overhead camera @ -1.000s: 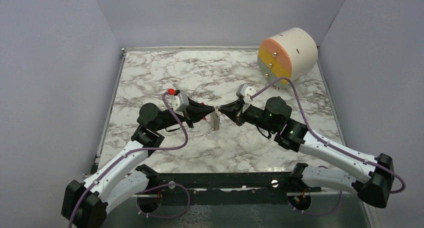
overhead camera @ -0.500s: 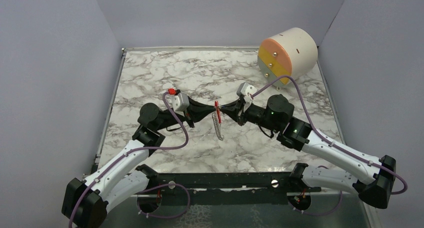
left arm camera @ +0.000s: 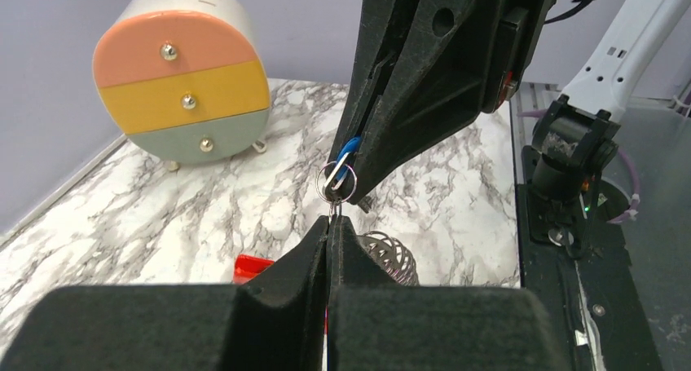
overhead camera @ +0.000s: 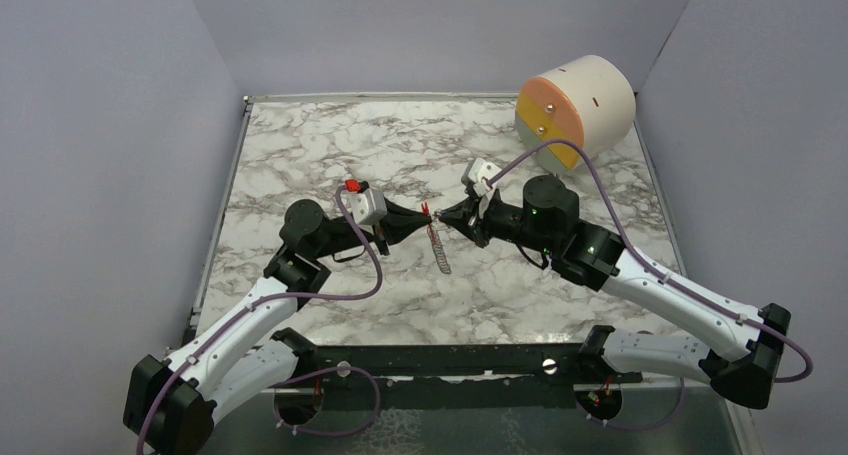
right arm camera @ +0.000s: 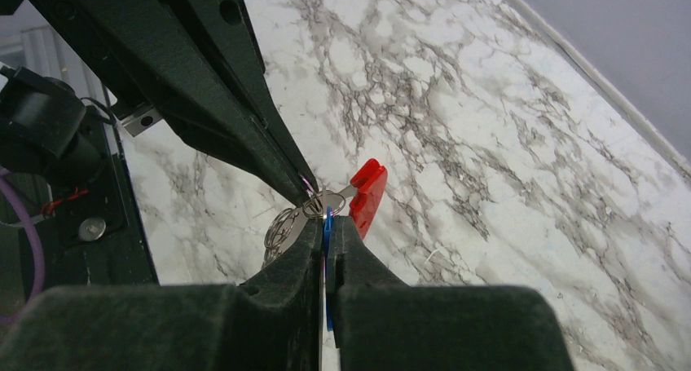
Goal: Remove the keys from the keyring
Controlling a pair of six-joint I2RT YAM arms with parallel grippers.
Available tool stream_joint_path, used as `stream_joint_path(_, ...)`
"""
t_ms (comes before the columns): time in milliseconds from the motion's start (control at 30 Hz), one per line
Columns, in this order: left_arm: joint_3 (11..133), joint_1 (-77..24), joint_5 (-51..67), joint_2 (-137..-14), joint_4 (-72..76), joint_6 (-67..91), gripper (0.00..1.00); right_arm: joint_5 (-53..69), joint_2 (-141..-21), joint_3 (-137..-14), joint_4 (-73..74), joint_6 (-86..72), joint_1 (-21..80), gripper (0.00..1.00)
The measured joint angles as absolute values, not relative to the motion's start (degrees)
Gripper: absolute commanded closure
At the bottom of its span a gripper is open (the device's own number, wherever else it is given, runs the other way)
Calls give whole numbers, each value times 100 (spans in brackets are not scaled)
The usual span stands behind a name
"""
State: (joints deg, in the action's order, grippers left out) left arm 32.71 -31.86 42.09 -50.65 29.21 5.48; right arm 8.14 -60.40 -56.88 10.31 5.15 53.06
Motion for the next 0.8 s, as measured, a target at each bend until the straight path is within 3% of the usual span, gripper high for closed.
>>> stream_joint_path(800, 3524, -3194, 3944, -5229, 1876, 21, 100, 663, -6565, -6132, 1675, 622, 5301, 99)
